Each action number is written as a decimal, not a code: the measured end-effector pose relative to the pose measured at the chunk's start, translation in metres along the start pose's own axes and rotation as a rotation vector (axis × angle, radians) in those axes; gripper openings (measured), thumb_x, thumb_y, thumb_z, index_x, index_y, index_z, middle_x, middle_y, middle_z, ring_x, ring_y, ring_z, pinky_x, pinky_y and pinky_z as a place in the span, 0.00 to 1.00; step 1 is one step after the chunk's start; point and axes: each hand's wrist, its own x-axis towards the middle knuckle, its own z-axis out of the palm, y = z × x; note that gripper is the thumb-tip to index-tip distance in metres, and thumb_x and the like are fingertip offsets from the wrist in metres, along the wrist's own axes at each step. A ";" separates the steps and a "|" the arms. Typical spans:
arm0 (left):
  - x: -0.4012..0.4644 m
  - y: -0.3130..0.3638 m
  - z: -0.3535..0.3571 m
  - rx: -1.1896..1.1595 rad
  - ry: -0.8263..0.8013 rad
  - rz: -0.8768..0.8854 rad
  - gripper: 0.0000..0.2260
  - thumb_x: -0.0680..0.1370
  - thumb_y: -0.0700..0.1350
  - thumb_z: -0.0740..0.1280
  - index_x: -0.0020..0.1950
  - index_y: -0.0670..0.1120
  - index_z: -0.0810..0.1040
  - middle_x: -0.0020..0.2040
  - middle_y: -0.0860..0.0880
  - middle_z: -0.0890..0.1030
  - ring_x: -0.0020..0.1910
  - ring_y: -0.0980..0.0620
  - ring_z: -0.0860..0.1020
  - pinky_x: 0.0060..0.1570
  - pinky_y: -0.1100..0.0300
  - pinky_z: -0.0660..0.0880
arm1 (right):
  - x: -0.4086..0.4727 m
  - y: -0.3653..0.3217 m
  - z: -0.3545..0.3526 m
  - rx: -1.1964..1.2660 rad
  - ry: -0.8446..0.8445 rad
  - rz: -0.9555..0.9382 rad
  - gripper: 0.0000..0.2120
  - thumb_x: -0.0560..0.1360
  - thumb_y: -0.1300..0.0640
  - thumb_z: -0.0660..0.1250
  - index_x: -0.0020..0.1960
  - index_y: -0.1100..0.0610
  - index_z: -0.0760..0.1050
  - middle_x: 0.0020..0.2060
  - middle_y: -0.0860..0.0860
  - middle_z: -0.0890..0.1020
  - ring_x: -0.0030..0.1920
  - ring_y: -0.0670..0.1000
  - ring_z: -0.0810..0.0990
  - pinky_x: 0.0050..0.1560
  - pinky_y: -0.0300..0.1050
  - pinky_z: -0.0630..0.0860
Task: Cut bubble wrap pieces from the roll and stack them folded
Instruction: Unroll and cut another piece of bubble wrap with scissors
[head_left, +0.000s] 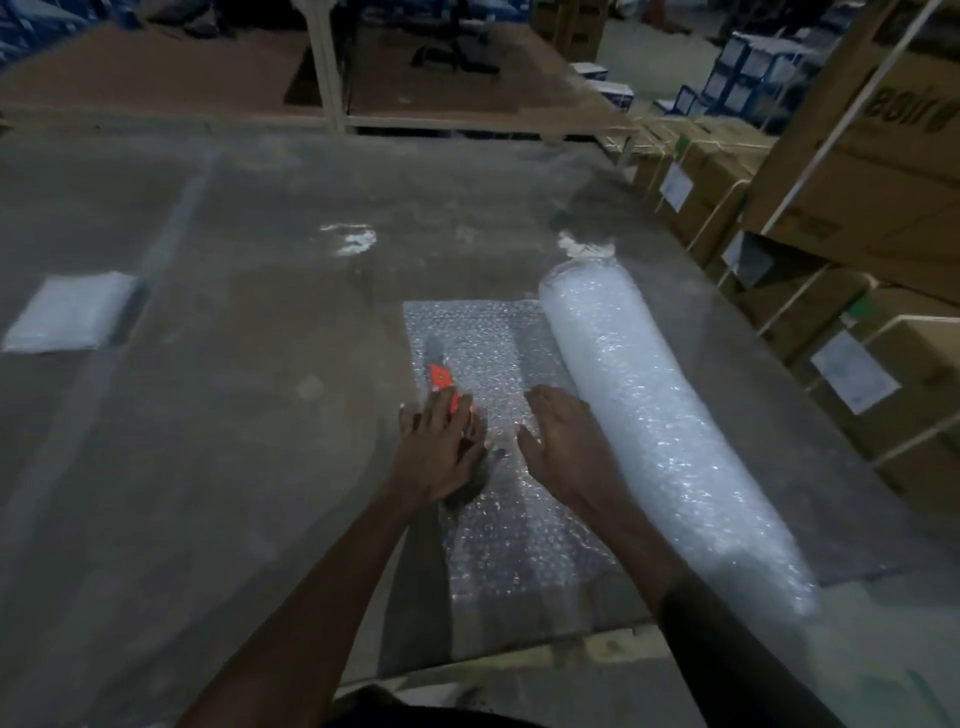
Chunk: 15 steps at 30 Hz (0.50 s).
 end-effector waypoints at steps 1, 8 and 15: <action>0.007 0.006 0.001 0.015 -0.005 0.014 0.37 0.77 0.68 0.46 0.82 0.49 0.55 0.82 0.44 0.52 0.80 0.41 0.50 0.74 0.33 0.46 | 0.000 0.008 -0.006 -0.013 0.035 0.007 0.22 0.74 0.54 0.66 0.63 0.65 0.78 0.60 0.63 0.82 0.59 0.64 0.82 0.60 0.61 0.79; 0.039 0.012 0.005 0.125 -0.071 0.062 0.46 0.68 0.82 0.44 0.80 0.58 0.55 0.82 0.50 0.52 0.80 0.46 0.48 0.75 0.34 0.44 | 0.013 0.045 -0.057 -0.290 -0.065 0.213 0.31 0.75 0.45 0.71 0.73 0.57 0.71 0.74 0.59 0.71 0.75 0.63 0.67 0.71 0.71 0.61; 0.033 -0.008 -0.002 0.135 -0.058 0.044 0.49 0.63 0.85 0.52 0.79 0.62 0.56 0.81 0.56 0.54 0.80 0.51 0.50 0.73 0.35 0.48 | 0.018 0.067 -0.070 -0.338 -0.398 0.538 0.57 0.69 0.39 0.77 0.82 0.46 0.40 0.82 0.54 0.44 0.79 0.65 0.53 0.69 0.70 0.67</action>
